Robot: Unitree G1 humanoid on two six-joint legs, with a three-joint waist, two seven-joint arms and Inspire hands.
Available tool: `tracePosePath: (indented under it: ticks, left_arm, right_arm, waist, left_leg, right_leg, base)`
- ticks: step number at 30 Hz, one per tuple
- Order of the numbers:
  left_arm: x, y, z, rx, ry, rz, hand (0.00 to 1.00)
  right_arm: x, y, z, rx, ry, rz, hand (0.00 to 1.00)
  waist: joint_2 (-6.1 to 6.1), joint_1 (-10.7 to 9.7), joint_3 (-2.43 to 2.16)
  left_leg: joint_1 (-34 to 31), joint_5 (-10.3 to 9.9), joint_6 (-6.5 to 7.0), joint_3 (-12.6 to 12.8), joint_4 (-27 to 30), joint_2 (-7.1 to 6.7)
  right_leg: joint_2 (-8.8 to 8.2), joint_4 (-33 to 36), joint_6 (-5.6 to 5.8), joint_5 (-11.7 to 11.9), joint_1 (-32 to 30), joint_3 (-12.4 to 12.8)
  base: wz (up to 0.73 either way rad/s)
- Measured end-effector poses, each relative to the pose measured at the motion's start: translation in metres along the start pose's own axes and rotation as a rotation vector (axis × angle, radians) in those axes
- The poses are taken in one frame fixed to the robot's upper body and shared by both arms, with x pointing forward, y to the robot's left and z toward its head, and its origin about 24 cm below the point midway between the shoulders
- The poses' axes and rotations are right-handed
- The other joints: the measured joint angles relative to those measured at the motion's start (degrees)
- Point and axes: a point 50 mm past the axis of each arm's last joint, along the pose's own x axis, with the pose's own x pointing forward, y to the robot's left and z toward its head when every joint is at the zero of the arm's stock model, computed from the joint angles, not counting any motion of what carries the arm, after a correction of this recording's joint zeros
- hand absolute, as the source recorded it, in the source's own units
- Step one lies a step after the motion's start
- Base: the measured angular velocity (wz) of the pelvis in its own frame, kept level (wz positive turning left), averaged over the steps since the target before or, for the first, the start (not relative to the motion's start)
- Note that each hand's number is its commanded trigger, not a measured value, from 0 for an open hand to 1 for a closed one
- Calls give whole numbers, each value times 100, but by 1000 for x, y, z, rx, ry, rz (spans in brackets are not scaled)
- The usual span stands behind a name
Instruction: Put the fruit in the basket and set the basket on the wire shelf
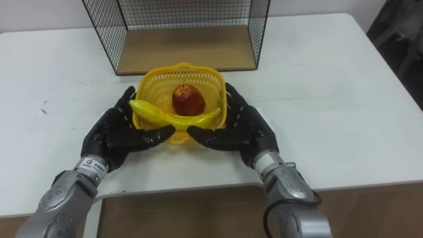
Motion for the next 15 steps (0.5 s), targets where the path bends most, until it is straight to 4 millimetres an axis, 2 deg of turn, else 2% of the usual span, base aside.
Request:
tracePosePath:
  ticks: [3, 15]
  left_arm:
    - [3, -4, 1, 28, 1, -17, 0]
    - [5, -11, 4, 63, -17, -37, 0]
  right_arm:
    - [1, 1, 2, -2, -5, -1, 0]
    - [4, 1, 8, -9, -24, 4, 0]
  waist:
    - [18, 8, 11]
    - [10, 12, 7]
  left_leg:
    - [-14, 0, 0, 0, 0, -1]
    - [-51, 0, 0, 1, -5, -4]
  right_leg:
    - [2, 1, 2, 1, -17, 9]
    - [2, 0, 2, 1, -68, 20]
  base:
    - [0]
    - [0]
